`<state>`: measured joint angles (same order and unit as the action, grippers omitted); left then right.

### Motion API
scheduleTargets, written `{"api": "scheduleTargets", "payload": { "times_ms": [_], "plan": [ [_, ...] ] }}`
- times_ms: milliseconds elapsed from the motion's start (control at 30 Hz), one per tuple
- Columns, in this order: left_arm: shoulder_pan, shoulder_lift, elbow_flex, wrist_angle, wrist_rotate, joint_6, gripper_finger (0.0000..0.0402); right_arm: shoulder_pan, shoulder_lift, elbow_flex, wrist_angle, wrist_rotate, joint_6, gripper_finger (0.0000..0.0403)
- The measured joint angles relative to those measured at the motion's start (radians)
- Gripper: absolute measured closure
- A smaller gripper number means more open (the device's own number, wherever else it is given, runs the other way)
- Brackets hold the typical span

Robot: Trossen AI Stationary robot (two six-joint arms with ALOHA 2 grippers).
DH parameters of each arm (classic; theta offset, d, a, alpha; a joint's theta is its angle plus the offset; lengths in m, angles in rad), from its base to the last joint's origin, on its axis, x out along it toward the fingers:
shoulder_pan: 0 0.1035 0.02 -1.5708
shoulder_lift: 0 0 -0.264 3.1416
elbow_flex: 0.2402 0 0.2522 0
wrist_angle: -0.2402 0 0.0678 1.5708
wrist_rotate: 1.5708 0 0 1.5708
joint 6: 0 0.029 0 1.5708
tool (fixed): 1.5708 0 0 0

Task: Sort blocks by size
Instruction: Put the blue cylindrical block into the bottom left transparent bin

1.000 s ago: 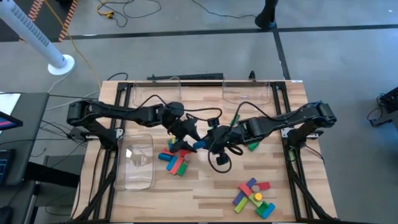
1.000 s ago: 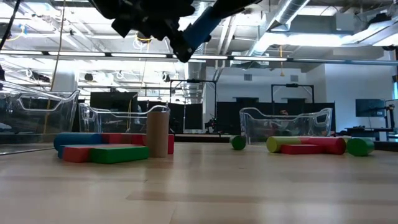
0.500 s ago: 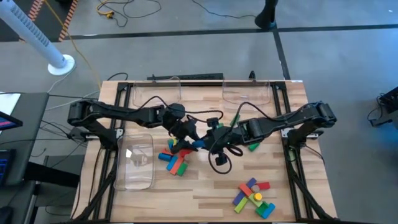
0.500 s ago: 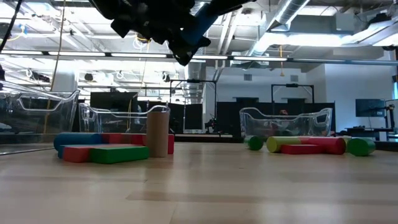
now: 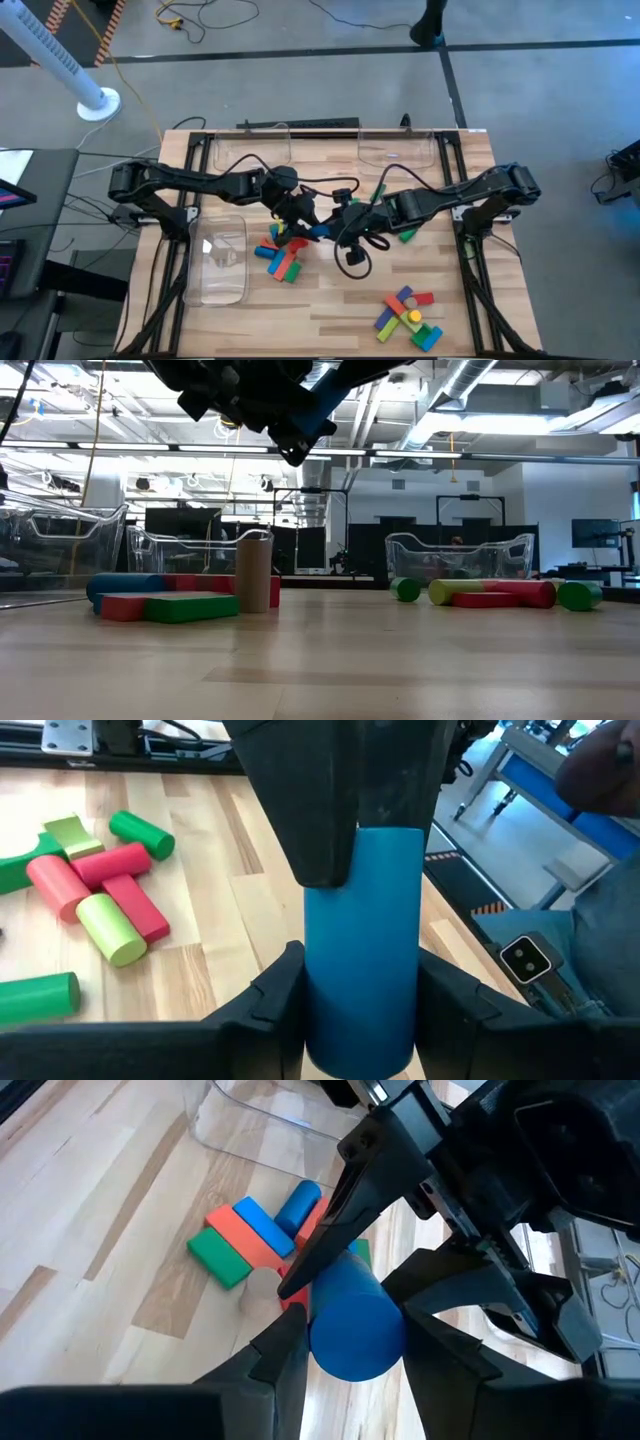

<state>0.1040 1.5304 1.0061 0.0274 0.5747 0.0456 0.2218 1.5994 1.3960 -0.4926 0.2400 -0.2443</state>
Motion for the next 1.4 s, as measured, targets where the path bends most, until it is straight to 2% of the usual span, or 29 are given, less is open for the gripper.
{"api": "scheduleTargets", "payload": {
  "times_ms": [133,233,367,500,700,900,1167,1400],
  "plan": [
    [0.001,-0.029,0.001,-0.05,-0.014,0.011,0.0273,0.0,0.001,0.0,0.002,0.049,0.001,0.0215],
    [0.0,-0.077,-0.004,-0.154,-0.038,0.041,0.0272,0.002,-0.004,0.0,-0.009,0.107,0.004,0.0186],
    [-0.003,-0.162,0.031,-0.354,-0.163,0.099,0.0271,0.011,-0.012,0.0,-0.04,0.162,0.027,0.0152],
    [-0.029,-0.238,0.059,-0.571,-0.268,0.101,0.0271,0.013,-0.019,0.0,-0.078,0.164,0.056,0.0144],
    [-0.102,-0.329,0.072,-0.87,-0.426,-0.001,0.027,0.011,-0.018,-0.008,-0.133,0.155,0.087,0.0143],
    [-0.218,-0.348,0.069,-1.136,-0.551,-0.186,0.027,0.005,-0.016,-0.05,-0.12,0.104,0.1,0.0143],
    [-0.351,-0.348,-0.079,-1.219,-0.556,-0.393,0.027,-0.002,-0.015,-0.127,-0.064,0.056,0.147,0.0143],
    [-0.417,-0.347,-0.231,-1.162,-0.554,-0.5,0.0269,-0.002,-0.015,-0.177,0.033,0.046,0.15,0.0143]
  ]
}}
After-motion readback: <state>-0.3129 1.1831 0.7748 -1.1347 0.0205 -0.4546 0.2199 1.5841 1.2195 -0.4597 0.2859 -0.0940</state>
